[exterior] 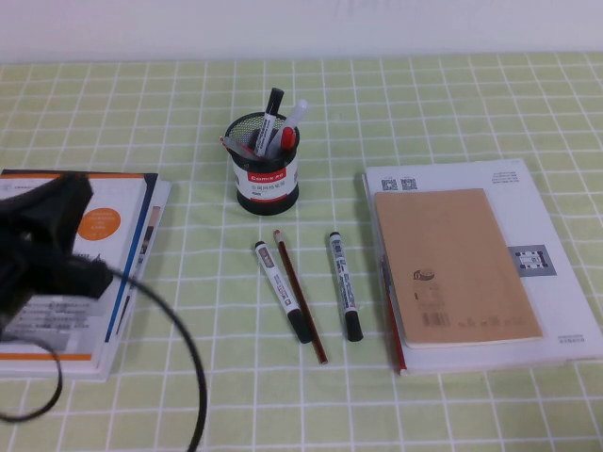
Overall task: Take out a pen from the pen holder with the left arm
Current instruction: Pick up the pen from the pen holder
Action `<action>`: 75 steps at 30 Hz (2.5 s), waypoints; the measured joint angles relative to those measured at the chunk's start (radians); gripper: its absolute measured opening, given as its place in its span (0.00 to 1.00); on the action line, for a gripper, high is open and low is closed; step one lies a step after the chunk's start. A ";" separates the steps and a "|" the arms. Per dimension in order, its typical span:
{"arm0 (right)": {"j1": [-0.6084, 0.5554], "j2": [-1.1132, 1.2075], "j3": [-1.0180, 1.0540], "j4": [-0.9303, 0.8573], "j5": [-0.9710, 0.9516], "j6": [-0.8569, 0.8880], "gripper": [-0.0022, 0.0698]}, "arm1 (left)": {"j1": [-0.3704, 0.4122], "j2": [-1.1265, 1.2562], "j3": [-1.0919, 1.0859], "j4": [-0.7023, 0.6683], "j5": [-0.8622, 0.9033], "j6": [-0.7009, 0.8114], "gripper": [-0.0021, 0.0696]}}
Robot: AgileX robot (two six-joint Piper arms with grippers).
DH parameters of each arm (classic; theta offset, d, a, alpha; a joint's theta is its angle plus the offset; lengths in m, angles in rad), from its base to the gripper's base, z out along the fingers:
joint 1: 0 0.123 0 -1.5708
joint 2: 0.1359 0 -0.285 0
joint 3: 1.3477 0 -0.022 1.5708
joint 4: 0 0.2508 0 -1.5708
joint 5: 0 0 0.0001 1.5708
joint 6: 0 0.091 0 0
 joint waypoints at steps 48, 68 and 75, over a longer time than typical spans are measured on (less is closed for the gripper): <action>0.000 0.000 0.000 0.000 0.000 0.000 0.01 | -0.155 0.956 -1.011 0.784 0.246 -1.013 0.58; 0.000 0.000 0.000 0.000 0.000 0.000 0.01 | -0.222 1.125 -1.131 0.898 0.321 -1.061 0.62; 0.000 0.000 0.000 0.000 0.000 0.000 0.01 | -0.224 1.141 -1.147 0.898 0.321 -1.061 0.61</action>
